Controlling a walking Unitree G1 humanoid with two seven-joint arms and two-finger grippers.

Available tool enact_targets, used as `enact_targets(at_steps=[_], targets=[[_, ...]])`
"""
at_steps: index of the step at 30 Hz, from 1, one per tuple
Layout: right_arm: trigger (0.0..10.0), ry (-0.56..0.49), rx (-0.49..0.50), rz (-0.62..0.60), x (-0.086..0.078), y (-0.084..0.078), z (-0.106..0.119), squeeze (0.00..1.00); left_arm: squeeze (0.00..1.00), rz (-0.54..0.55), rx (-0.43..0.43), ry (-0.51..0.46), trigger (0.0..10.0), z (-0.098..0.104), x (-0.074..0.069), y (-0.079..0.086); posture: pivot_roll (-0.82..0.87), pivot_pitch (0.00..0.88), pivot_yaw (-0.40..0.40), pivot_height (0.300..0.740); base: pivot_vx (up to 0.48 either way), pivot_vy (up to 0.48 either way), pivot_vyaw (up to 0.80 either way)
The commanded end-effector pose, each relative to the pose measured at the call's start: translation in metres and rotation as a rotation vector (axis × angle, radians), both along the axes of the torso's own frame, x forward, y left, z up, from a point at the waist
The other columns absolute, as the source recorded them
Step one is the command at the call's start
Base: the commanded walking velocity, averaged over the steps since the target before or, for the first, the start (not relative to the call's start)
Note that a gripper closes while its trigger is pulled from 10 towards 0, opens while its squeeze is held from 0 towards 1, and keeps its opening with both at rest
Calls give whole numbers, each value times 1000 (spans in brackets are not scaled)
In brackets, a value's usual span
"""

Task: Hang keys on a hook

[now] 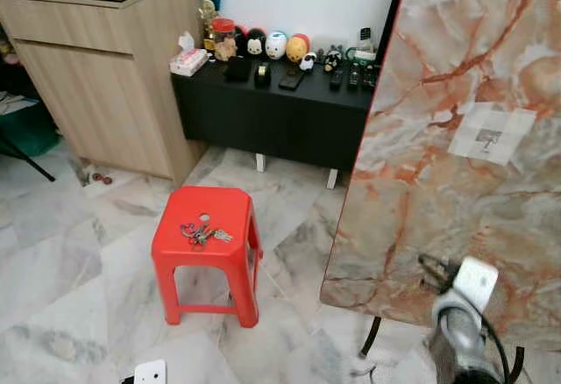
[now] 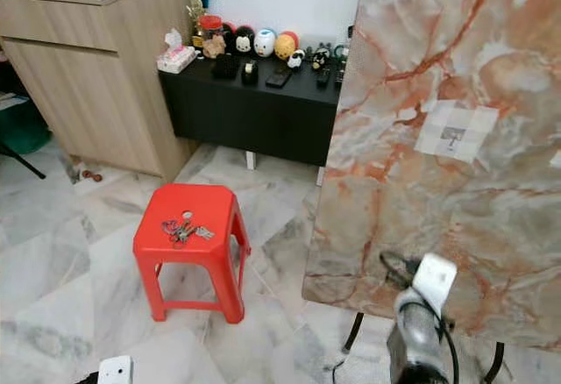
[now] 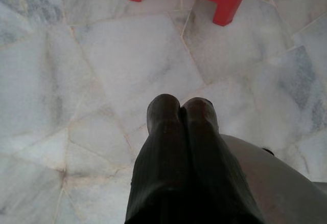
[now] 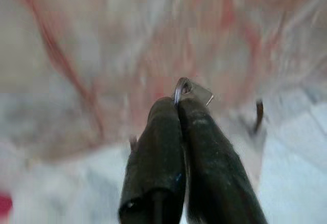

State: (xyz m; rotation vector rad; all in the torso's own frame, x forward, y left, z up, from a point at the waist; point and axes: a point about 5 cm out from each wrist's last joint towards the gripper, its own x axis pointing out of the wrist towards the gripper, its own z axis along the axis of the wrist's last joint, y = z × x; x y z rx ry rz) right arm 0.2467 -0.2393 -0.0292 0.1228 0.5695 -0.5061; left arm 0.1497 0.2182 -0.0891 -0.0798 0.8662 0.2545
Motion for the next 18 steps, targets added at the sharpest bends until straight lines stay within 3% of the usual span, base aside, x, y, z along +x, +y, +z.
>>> enact_targets(at_steps=[1, 2, 4, 5, 6, 7, 9, 12, 16, 18], targets=[[10000, 80, 72, 61, -14, 10, -15, 0, 0, -11, -4, 16, 10000, -4, -10, -1, 195, 0, -67, 740, 0, 0, 0], [10000, 118, 135, 87, -24, 17, -25, 0, 0, -13, -3, 17, 10000, -4, -13, 0, 196, 0, -67, 740, 0, 0, 0], [10000, 176, 138, 165, -36, 23, -34, 0, 0, -15, 1, 21, 10000, -5, -18, 2, 194, 0, -66, 740, 0, 0, 0], [10000, 176, 138, 165, -36, 23, -34, 0, 0, -15, 1, 21, 10000, -5, -18, 2, 194, 0, -66, 740, 0, 0, 0], [10000, 253, 166, 174, -54, 27, -46, 0, 0, -12, 5, 26, 10000, -6, -25, 5, 194, 0, -65, 740, 0, 0, 0], [10000, 253, 166, 174, -54, 27, -46, 0, 0, -12, 5, 26, 10000, -6, -25, 5, 194, 0, -65, 740, 0, 0, 0], [10000, 317, 189, 148, -74, 26, -56, 0, 0, -6, 9, 38, 10000, -7, -35, 13, 199, 0, -60, 740, 0, 0, 0], [10000, 352, 202, 167, -89, 27, -62, 0, 0, 7, 14, 53, 10000, -6, -45, 26, 204, 0, -60, 740, 0, 0, 0], [10000, 329, 243, 143, -92, 29, -63, 0, 0, 21, 28, 57, 10000, 1, -39, 49, 193, 0, -47, 740, 0, 0, 0], [10000, 325, 243, 142, -92, 29, -63, 0, 0, 16, 30, 63, 10000, 1, -39, 51, 190, 0, -46, 740, 0, 0, 0]])
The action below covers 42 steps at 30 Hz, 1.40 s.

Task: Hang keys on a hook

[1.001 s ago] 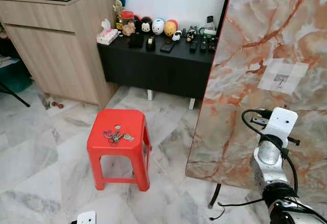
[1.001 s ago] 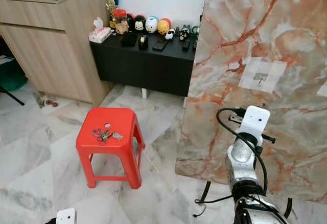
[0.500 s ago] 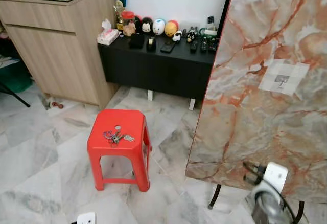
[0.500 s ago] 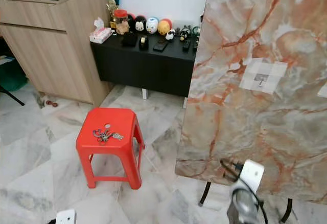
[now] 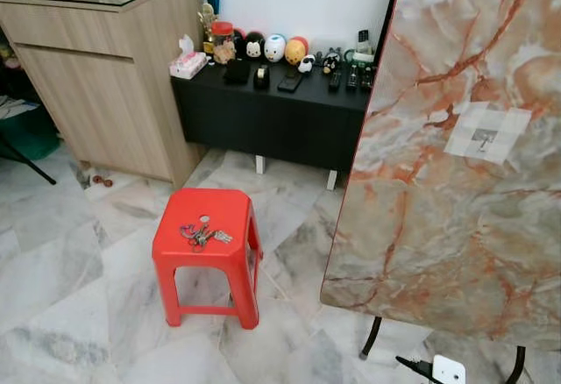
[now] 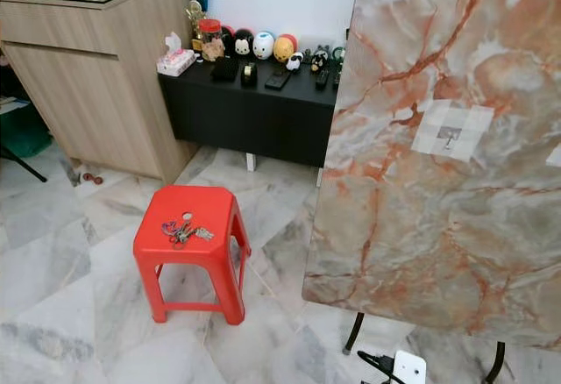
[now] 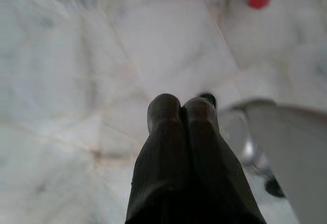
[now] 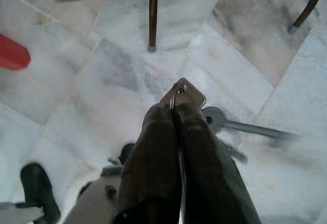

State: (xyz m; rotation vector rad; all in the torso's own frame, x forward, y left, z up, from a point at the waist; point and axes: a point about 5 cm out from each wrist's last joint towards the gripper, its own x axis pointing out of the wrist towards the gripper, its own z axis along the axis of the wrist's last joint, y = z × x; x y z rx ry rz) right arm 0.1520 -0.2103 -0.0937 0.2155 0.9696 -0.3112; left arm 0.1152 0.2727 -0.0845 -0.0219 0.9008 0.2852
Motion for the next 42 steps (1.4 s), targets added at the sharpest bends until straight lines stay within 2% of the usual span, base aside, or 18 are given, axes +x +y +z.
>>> enact_targets(at_steps=[1, 7, 12, 15, 23, 26, 28, 33, 36, 39, 42], targets=[[10000, -25, 15, -21, 3, 0, 1, 0, 0, 12, -28, 24, 10000, -3, -5, -3, 190, 0, -46, 740, 0, 0, 0], [10000, -16, 33, -12, 2, 1, 1, 0, 0, 15, -30, 36, 10000, -3, -3, -3, 193, 0, -49, 740, 0, 0, -304], [10000, -39, 31, -18, 4, 0, 2, 0, 0, 11, -44, 47, 10000, -6, 1, -13, 197, 0, -53, 740, 0, 0, -278], [10000, -101, 39, -44, 12, -1, 7, 0, 0, 10, -47, 47, 10000, -6, 5, -15, 192, 0, -50, 740, 0, 0, 0], [10000, -114, 23, -40, 21, 0, 10, 0, 0, 23, -55, 45, 10000, -6, 7, -19, 201, 0, -62, 740, 150, 0, 0], [10000, -132, 30, -55, 26, 1, 12, 0, 0, 31, -56, 42, 10000, -6, 8, -18, 203, 0, -64, 740, 240, 0, -694], [10000, -164, 29, -49, 33, 3, 16, 0, 0, 37, -56, 50, 10000, -8, 2, -18, 201, 0, -63, 740, 240, 0, -372], [10000, -190, 24, -75, 38, 2, 19, 0, 0, 41, -58, 57, 10000, -9, -5, -16, 202, 0, -63, 740, 244, 0, 0], [10000, -207, 26, -63, 43, 4, 21, 0, 0, 50, -54, 63, 10000, -9, -15, -10, 205, 0, -65, 740, 245, 0, 0], [10000, -215, 26, -68, 45, 4, 22, 0, 0, 58, -50, 58, 10000, -7, -15, -3, 207, 0, -65, 740, 244, 0, 0], [10000, -225, 21, -76, 47, 4, 24, 0, 0, 61, -44, 43, 10000, -3, -9, 3, 206, 0, -65, 740, 246, 0, 0]])
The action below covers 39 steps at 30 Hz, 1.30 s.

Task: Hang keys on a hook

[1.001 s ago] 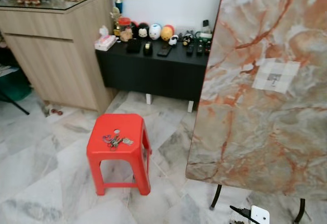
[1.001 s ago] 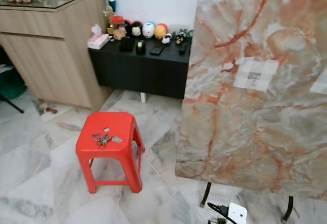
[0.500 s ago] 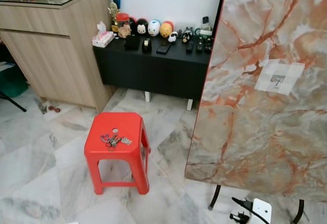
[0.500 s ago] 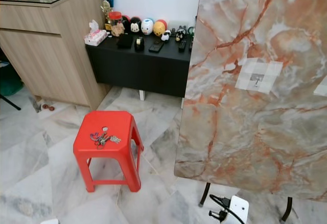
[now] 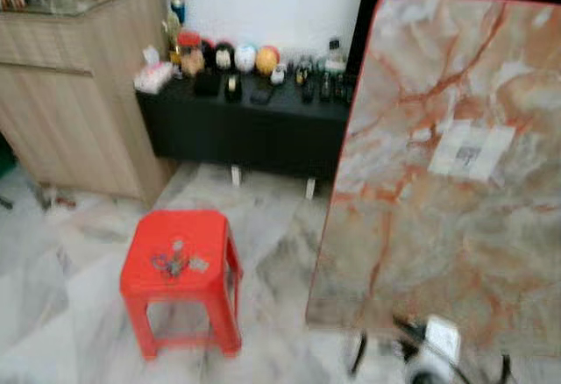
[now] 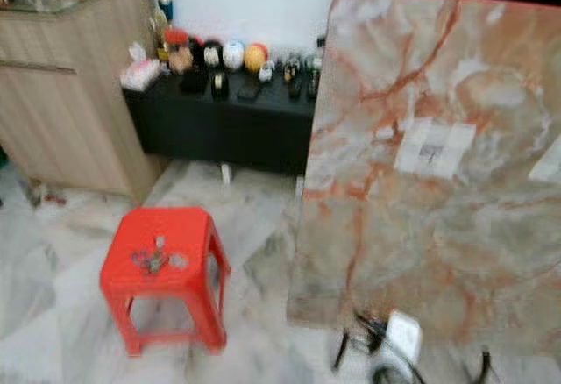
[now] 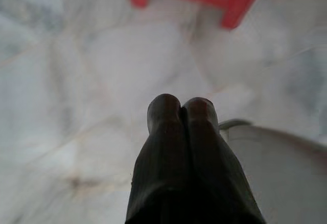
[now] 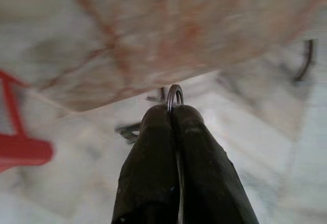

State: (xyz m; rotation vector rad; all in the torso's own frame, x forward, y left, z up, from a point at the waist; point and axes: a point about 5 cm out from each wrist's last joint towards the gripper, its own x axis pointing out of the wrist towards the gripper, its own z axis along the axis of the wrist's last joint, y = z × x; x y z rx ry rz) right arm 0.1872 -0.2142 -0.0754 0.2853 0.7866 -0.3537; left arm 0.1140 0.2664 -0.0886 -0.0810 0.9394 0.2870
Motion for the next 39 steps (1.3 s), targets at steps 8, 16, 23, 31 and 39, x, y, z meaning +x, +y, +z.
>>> enact_targets(at_steps=[8, 16, 23, 31, 39], targets=[[10000, -106, -77, -73, 24, -5, 17, 0, 0, 15, 10, 3, 10000, 0, 2, -2, 210, 0, -66, 740, 31, 0, 0], [10000, -303, -300, -177, 57, -32, 56, 0, 0, -1, 1, 6, 10000, -3, 7, -14, 203, 0, -65, 740, 0, 0, 0], [10000, -566, -573, -114, 93, -38, 112, 0, 0, -7, 2, 7, 10000, -4, 6, -16, 193, 0, -64, 740, 0, 0, 0], [10000, -677, -734, -165, 100, -36, 141, 0, 0, 13, 12, 28, 10000, -3, -18, 3, 196, 0, -65, 740, 0, 0, 0], [10000, -787, -891, -78, 97, -27, 165, 0, 0, 1, 12, 20, 10000, -3, -11, 0, 192, 0, -69, 740, 0, 0, 0]])
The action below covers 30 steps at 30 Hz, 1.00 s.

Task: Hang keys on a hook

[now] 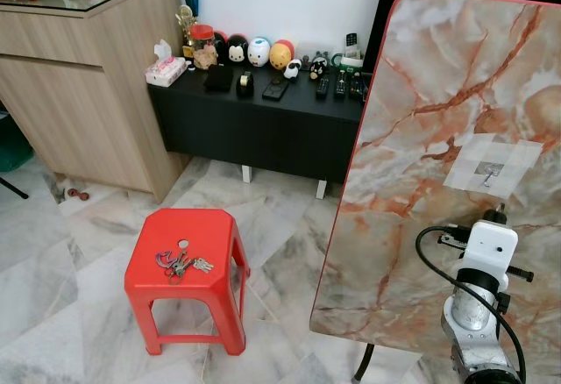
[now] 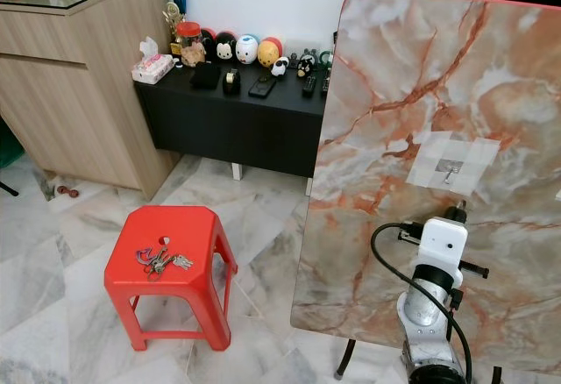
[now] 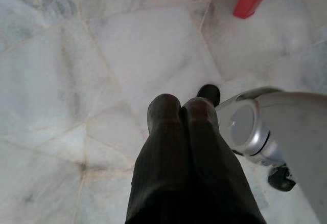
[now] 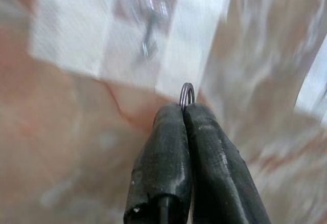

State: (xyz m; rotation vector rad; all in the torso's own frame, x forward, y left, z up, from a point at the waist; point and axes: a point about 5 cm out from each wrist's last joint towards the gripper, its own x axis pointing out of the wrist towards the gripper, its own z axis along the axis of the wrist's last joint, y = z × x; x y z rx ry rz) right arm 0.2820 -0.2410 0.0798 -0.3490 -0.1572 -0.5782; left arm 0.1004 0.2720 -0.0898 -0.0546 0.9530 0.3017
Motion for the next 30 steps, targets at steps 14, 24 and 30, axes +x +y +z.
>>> enact_targets(at_steps=[14, 24, 30], targets=[[10000, -18, -182, -13, -1, 6, 22, 0, 0, -54, -47, -27, 10000, -5, 38, -56, 195, 0, -75, 740, 0, 0, 0], [10000, 44, -260, -5, 5, 7, 24, 0, 0, -45, -38, -36, 10000, -2, 43, -50, 197, 0, -77, 740, 0, 0, 0], [10000, 45, -280, 0, 5, 10, 24, 0, 0, -42, -34, -41, 10000, -1, 44, -46, 198, 0, -76, 740, 0, 0, 0]])
